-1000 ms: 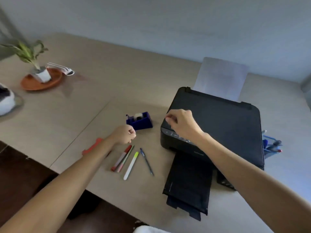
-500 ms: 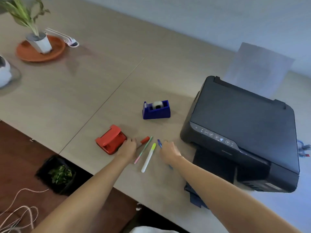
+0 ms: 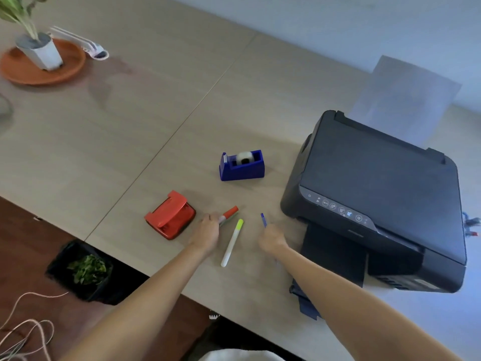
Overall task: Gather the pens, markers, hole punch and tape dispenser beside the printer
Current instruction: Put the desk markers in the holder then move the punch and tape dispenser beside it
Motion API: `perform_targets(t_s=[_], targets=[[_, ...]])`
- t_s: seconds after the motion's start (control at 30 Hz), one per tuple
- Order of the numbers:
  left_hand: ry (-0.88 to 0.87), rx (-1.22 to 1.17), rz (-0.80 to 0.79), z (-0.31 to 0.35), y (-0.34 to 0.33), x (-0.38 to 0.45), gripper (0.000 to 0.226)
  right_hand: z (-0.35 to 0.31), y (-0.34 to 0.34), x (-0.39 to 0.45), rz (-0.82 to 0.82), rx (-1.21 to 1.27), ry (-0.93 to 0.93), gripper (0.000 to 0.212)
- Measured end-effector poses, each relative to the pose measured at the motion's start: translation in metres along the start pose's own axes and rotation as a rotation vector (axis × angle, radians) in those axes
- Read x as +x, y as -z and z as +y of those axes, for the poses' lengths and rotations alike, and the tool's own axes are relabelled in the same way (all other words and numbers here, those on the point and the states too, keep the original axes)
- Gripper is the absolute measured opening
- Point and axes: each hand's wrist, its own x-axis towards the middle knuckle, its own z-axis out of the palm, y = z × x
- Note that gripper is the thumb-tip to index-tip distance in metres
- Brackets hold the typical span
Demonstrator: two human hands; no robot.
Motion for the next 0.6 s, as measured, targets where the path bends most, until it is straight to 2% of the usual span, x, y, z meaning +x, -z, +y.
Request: perform_targets(t_s=[0.17,0.27,0.37,0.47,0.6], targets=[[0.084,-0.193,0.047,-0.003,0.016,-0.013,0.032,-0.027,-0.024,-0.006,0.060,0.129,0.011,0.042],[0.129,-0.319,-0.026,-0.009,0.033,-0.024,0.027,-0.041,-0.030,-0.006,0.069,0.041,0.029,0.030],[0.157,-0.646,-0.124,-0.015,0.049,-0.036,0.016,-0.043,-0.030,-0.008,0.033,-0.050,0.079,0.033],[0.140,-0.885,-0.125,-0.018,0.067,-0.041,0.020,-0.037,-0.019,-0.014,0.000,-0.074,0.122,0.030],[0.112,-1.153,-0.134,0.014,0.101,-0.034,0.020,-0.035,0.033,-0.038,0.064,0.064,0.297,0.017]])
